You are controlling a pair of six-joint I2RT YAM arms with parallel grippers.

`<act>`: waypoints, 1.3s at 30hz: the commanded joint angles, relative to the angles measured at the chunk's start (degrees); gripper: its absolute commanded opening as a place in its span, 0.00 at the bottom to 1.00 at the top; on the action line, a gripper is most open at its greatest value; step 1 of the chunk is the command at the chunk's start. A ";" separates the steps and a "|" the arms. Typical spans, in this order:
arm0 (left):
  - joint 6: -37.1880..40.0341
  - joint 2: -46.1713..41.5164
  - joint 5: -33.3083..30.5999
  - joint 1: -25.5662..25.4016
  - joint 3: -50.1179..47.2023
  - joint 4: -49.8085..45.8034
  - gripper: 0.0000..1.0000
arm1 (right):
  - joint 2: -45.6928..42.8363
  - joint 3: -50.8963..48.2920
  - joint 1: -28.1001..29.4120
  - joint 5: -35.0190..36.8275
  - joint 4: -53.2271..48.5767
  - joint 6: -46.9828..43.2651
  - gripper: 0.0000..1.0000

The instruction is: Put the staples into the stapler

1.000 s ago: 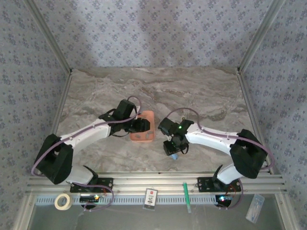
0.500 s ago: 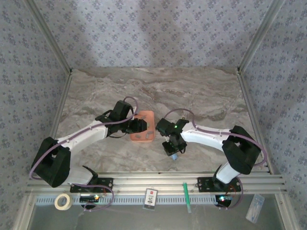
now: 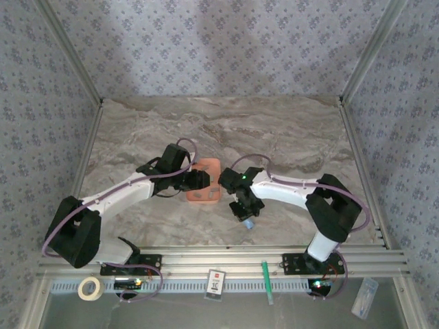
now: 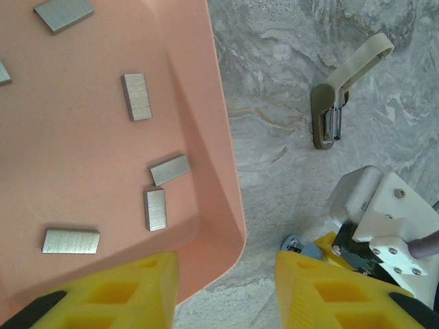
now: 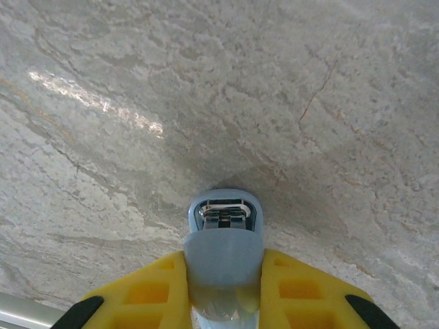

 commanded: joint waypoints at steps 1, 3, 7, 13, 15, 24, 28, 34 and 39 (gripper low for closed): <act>1.16 -2.14 -0.89 0.46 -0.49 -1.24 0.41 | 3.84 -1.43 -0.36 -1.21 -2.16 1.32 0.14; 1.16 -1.98 -0.86 0.47 -0.49 -1.32 0.41 | 4.55 -1.43 -0.71 -1.69 -2.24 1.32 0.13; 1.20 -2.04 -0.75 0.55 -0.51 -1.24 0.41 | 6.67 -0.91 -0.79 -1.69 -2.91 1.06 0.12; 1.18 -2.32 -0.95 0.46 -0.49 -1.15 0.41 | 8.42 -0.06 -0.44 -0.98 -2.91 1.03 0.11; 1.18 -2.53 -1.12 0.53 -0.40 -1.23 0.41 | 7.12 0.77 -0.43 -1.13 -3.93 1.41 0.11; 0.99 -4.78 -3.19 0.78 -0.13 -1.99 0.44 | -0.88 10.04 -4.30 1.01 -10.84 1.64 0.13; 0.81 -5.32 -3.76 1.38 0.04 -2.37 0.44 | -0.25 13.34 -7.92 0.76 -10.24 0.56 0.13; 0.70 -5.31 -4.68 2.81 -0.05 -2.74 0.44 | 5.76 19.30 -13.20 1.89 -7.70 -0.30 0.13; 0.46 -4.87 -4.59 3.24 0.08 -2.75 0.44 | 12.05 24.55 -16.19 2.01 -4.47 -0.02 0.13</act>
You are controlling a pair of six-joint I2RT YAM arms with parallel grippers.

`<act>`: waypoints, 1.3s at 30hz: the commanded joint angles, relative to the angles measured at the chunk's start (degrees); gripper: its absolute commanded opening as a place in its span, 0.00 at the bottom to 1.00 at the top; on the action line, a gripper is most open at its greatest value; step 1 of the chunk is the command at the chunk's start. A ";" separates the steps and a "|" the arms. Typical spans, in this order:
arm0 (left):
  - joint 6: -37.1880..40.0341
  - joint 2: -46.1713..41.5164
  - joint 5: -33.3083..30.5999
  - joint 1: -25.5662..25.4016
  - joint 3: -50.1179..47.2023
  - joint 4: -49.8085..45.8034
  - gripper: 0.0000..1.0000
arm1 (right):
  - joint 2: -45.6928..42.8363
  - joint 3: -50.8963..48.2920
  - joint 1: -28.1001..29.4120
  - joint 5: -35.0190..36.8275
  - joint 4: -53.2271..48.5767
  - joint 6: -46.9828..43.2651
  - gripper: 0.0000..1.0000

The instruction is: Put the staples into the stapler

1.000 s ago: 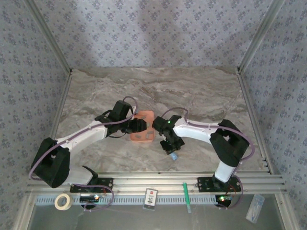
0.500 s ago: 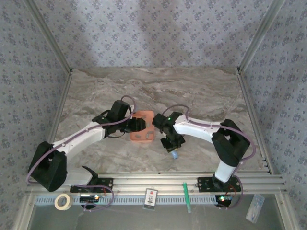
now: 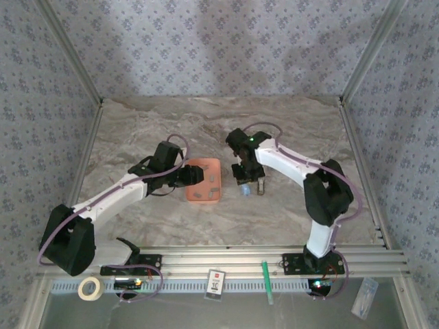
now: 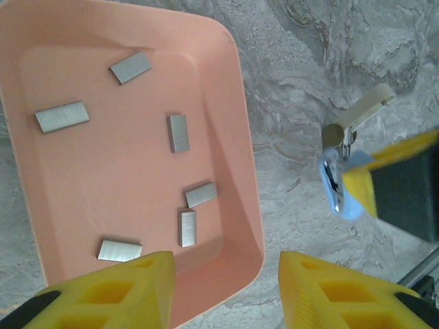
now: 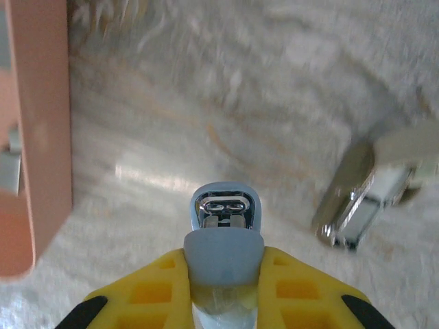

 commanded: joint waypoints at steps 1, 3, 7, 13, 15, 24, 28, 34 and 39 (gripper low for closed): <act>0.02 -1.01 -0.69 0.43 0.15 -1.33 0.44 | 4.20 3.56 -1.45 0.67 1.98 -0.42 0.14; 0.05 -0.73 -0.44 0.67 0.23 -1.42 0.45 | 6.45 4.99 -2.19 -0.04 2.72 -0.43 0.14; 0.33 0.34 -0.55 0.72 0.89 -2.31 0.45 | 9.90 6.78 -2.81 -0.79 3.38 -0.31 0.16; 0.87 1.21 -1.10 0.71 2.07 -3.30 0.45 | 11.69 7.38 -2.80 -1.37 3.85 -0.21 0.30; 1.02 1.22 -1.52 0.70 2.36 -3.60 0.45 | 10.33 7.58 -2.56 -0.80 3.29 -0.24 0.40; 1.22 1.57 -2.73 0.69 3.70 -4.82 0.45 | 0.31 9.47 -2.43 1.32 -1.07 0.89 0.49; 1.10 1.52 -3.07 0.82 4.19 -4.87 0.45 | -3.00 9.36 -2.36 1.28 -2.87 2.40 0.49; 1.57 1.56 -2.55 0.80 4.06 -4.36 0.46 | -8.69 4.09 -5.56 1.78 -1.98 2.84 0.53; 6.44 4.13 1.11 0.67 6.31 0.80 0.46 | -17.18 -7.47 -11.09 -4.88 4.75 5.59 0.52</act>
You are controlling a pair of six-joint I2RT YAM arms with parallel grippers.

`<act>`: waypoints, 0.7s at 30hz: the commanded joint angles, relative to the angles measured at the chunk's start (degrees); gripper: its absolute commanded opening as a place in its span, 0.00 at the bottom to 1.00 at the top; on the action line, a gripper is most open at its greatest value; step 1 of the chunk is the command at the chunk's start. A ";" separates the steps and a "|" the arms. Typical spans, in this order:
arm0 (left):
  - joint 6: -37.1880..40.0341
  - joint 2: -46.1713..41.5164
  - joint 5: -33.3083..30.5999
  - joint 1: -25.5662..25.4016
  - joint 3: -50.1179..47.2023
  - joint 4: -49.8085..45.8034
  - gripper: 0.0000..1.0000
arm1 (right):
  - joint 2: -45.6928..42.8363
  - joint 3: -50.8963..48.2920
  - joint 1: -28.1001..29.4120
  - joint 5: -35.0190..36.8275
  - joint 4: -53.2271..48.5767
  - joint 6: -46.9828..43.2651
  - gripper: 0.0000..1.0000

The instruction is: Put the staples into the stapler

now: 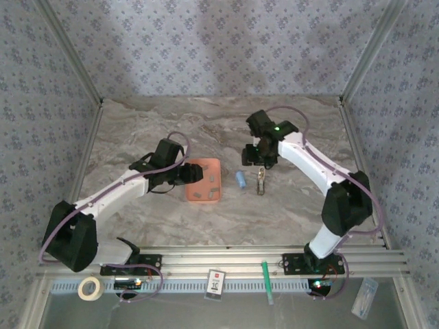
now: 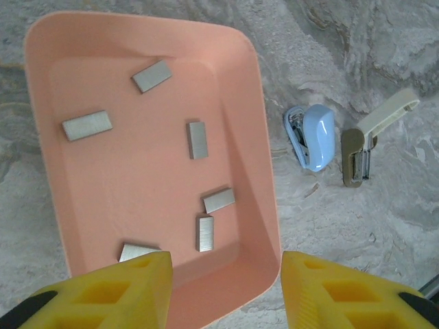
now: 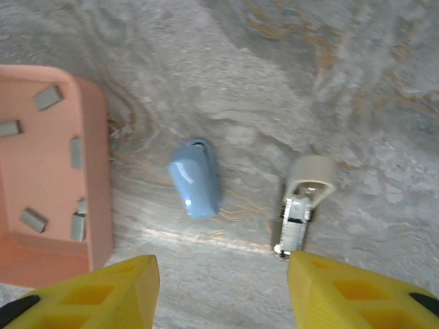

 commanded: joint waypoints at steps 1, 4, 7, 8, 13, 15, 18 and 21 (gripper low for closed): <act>4.97 2.49 3.35 0.14 4.04 4.62 0.46 | -6.29 -7.50 -3.45 -5.48 4.06 3.57 0.52; 8.88 7.06 5.09 -0.92 8.93 5.58 0.48 | -10.80 -15.96 -7.40 -10.39 8.83 5.76 0.52; 11.19 12.76 7.17 -2.30 14.97 4.83 0.51 | -13.57 -21.78 -11.55 -15.51 13.09 6.69 0.52; 11.83 14.89 8.08 -2.97 16.95 5.06 0.53 | -14.63 -23.96 -12.98 -17.52 14.76 7.45 0.52; 15.67 26.88 12.11 -7.07 28.54 5.36 0.62 | -19.46 -33.47 -17.72 -25.48 23.22 11.83 0.50; 16.34 32.39 14.34 -8.44 34.54 4.89 0.65 | -20.70 -36.44 -19.20 -26.16 24.31 12.82 0.47; 17.11 39.49 16.58 -10.36 42.24 3.85 0.68 | -22.28 -41.96 -20.78 -28.41 28.92 16.64 0.44; 18.23 46.02 18.40 -11.70 49.38 1.86 0.70 | -23.50 -46.99 -21.59 -29.81 35.78 21.67 0.42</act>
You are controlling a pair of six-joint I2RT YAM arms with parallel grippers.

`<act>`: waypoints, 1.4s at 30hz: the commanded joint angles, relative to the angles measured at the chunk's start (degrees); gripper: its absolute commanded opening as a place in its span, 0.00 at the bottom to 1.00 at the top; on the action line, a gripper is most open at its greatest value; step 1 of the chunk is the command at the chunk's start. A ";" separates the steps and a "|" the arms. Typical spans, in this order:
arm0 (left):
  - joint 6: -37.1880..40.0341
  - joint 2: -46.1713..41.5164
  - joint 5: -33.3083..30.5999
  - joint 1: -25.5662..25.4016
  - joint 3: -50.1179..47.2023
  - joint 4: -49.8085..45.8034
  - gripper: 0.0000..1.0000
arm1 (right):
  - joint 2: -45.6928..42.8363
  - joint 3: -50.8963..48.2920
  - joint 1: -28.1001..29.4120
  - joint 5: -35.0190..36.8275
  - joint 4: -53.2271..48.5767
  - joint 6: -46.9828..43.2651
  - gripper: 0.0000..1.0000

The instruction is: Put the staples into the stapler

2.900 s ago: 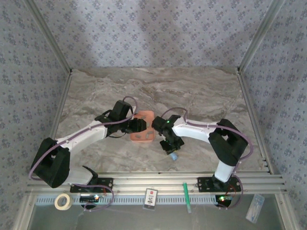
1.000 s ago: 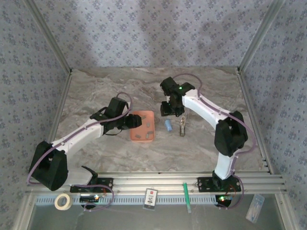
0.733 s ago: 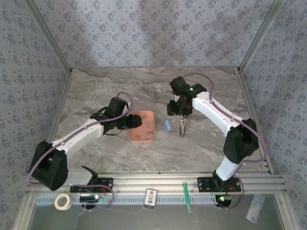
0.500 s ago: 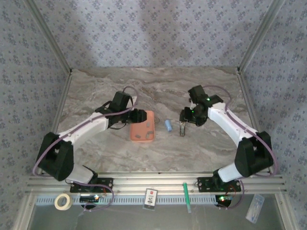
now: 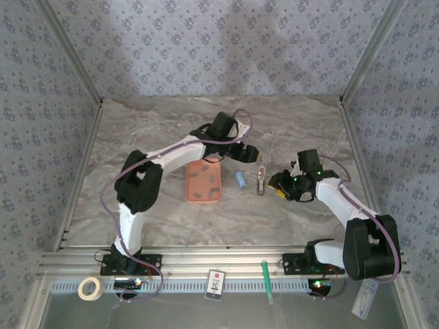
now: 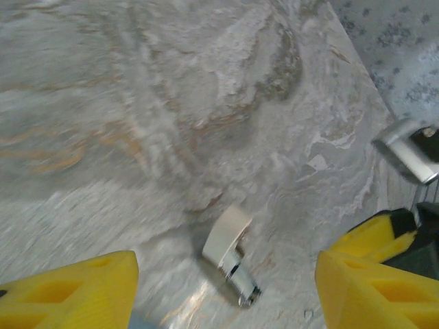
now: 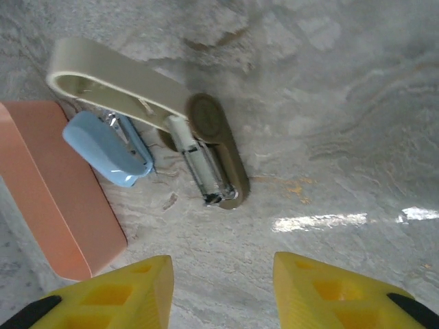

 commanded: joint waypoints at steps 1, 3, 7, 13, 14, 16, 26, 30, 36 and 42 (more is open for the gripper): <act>3.19 5.21 4.55 -1.25 7.49 -2.97 0.71 | -1.57 -4.88 -0.72 -4.42 9.58 7.46 0.41; 3.77 8.51 4.83 -1.54 10.63 -3.34 0.72 | -1.68 -6.69 -0.84 -4.41 11.08 8.79 0.41; 5.02 13.50 6.03 -1.58 16.02 -5.10 0.73 | -1.70 -8.47 -0.77 -4.41 12.25 9.82 0.41; 6.89 18.50 12.44 -1.72 21.49 -5.97 0.74 | -3.18 -9.98 -0.75 -3.82 10.90 9.97 0.41; 7.23 19.03 13.40 -1.80 21.98 -6.24 0.73 | -3.63 -10.21 -0.68 -3.56 10.84 10.11 0.42; 8.27 19.66 14.48 -1.96 22.55 -7.30 0.72 | -4.33 -10.45 -0.67 -3.21 10.30 10.15 0.42; 14.28 20.02 19.47 -2.54 22.20 -11.66 0.62 | -7.57 -11.44 -0.24 -1.50 8.64 10.97 0.42; 15.22 18.89 21.87 -2.64 20.96 -12.31 0.59 | -7.69 -11.61 0.01 -0.35 8.34 11.53 0.43; 15.91 15.80 22.79 -2.76 17.72 -11.41 0.57 | -6.94 -11.58 0.75 0.43 9.09 11.97 0.44; 16.16 13.20 22.77 -2.81 12.80 -10.97 0.56 | -5.19 -11.40 2.01 0.83 11.17 12.77 0.44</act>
